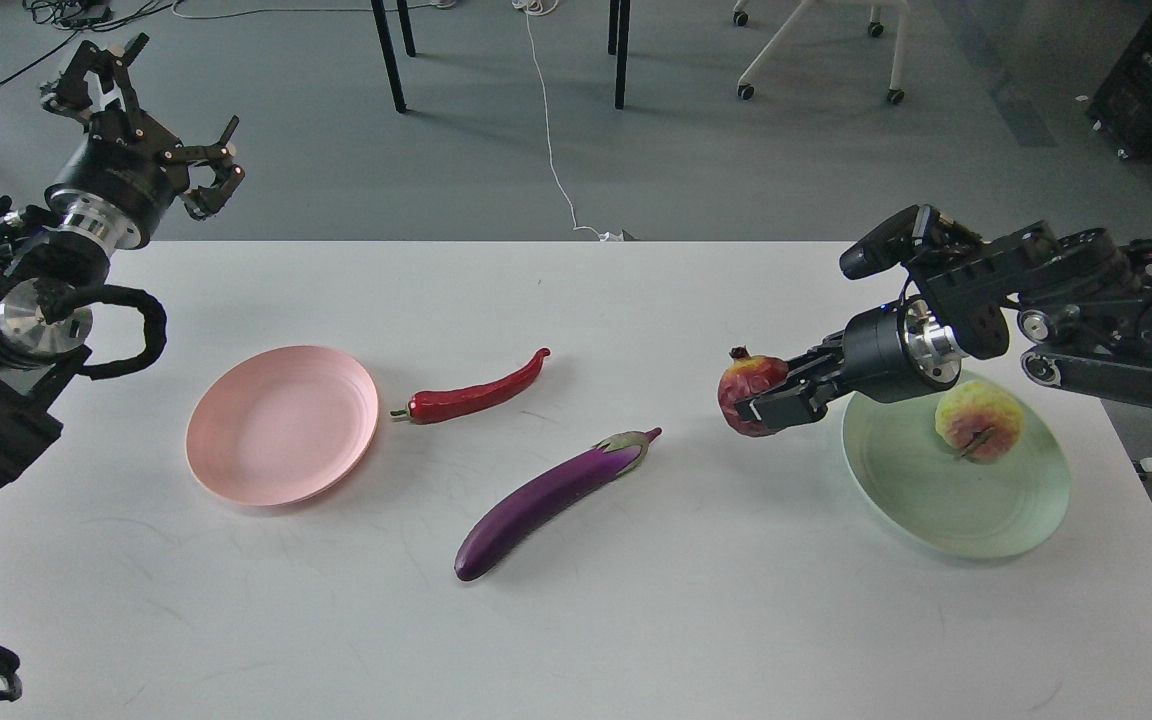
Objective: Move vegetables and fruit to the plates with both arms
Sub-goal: 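Carry the pomegranate onto the green plate and open the right gripper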
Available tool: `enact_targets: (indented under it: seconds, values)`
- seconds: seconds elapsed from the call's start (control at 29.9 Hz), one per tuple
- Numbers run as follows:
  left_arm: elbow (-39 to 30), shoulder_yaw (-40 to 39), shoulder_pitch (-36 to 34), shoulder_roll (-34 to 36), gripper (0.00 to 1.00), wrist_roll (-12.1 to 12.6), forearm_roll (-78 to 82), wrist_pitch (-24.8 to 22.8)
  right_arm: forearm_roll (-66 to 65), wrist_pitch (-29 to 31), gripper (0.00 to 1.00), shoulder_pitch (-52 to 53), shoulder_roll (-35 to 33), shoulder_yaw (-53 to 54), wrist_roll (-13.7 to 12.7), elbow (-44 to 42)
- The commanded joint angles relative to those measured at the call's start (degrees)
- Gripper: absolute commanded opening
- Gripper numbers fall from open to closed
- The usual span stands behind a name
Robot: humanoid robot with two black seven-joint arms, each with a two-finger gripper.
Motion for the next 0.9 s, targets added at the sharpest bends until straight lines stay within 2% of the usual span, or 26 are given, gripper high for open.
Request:
enact_targets:
  seconds: [0.0,0.2,0.4,0.5,0.7,0.87]
  values:
    - [-0.1,0.0,0.0,0.6,0.98,0.0,0.0,-0.3,-5.0,0.1,0.50,0.1,-5.5,-0.1,-0.1,0.7]
    - [-0.1,0.0,-0.1,0.9,0.98,0.0,0.0,-0.4,-18.6,0.0,0.51,-2.9,-14.9,-2.6,0.0,1.9]
    - [-0.1,0.4,-0.1,0.3,0.98,0.0,1.0,-0.3,-19.5,-0.4,0.54,-7.8,-19.5,-2.4,0.0,3.8]
    - [-0.1,0.4,-0.2,0.2,0.98,0.1,1.1,0.0,-19.7,-0.7,0.62,-10.4,-20.0,-2.1,0.0,3.7]
    - [-0.1,0.4,-0.2,0.2,0.98,0.1,1.1,0.0,-19.7,-1.8,0.93,-12.3,-20.2,0.8,-0.4,3.7]
    - [-0.8,0.4,-0.2,0.2,0.98,0.1,1.2,0.0,-19.2,-1.8,0.95,-12.3,-20.2,3.0,-0.4,3.6]
